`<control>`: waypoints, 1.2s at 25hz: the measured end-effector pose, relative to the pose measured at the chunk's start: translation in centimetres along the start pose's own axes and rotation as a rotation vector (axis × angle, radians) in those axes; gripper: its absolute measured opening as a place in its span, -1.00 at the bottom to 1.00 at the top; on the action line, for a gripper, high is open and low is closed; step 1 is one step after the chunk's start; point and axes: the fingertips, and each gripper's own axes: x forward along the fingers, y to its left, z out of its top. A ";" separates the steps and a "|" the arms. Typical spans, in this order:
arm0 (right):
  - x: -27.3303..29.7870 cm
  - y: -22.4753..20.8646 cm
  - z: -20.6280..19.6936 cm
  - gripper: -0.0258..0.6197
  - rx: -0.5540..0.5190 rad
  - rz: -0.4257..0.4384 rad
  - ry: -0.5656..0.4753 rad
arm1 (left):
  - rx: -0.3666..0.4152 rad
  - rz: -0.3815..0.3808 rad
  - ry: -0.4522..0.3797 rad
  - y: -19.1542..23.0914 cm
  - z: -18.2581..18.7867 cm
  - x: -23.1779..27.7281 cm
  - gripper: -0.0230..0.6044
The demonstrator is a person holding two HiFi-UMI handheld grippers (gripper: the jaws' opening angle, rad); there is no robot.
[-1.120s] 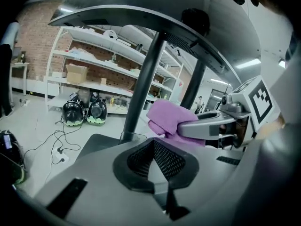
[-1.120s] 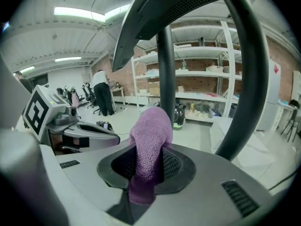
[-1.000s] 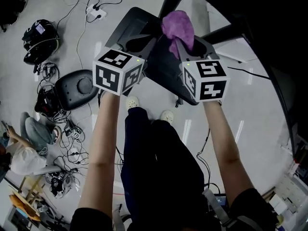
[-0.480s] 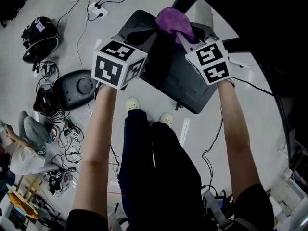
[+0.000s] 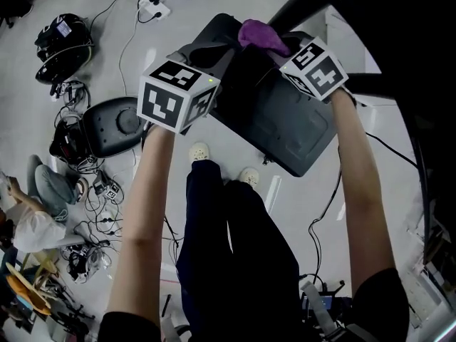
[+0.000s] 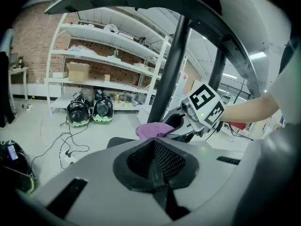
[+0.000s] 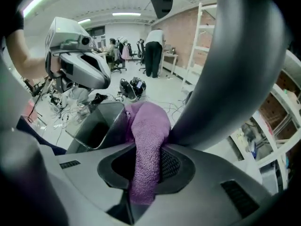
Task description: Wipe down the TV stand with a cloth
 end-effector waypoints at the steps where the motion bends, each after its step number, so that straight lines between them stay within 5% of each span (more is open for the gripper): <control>1: 0.6 0.1 -0.4 -0.63 -0.011 0.011 0.027 | -0.001 -0.001 0.003 0.2 -0.1 0.0 -0.91; 15: 2.7 1.1 -3.2 -0.63 -0.002 0.051 0.137 | -0.005 -0.026 0.037 0.3 -2.1 1.0 -0.91; 30: -0.6 2.7 -8.6 -0.63 0.116 -0.009 0.213 | 0.009 -0.062 0.005 -4.2 -1.2 0.7 -0.91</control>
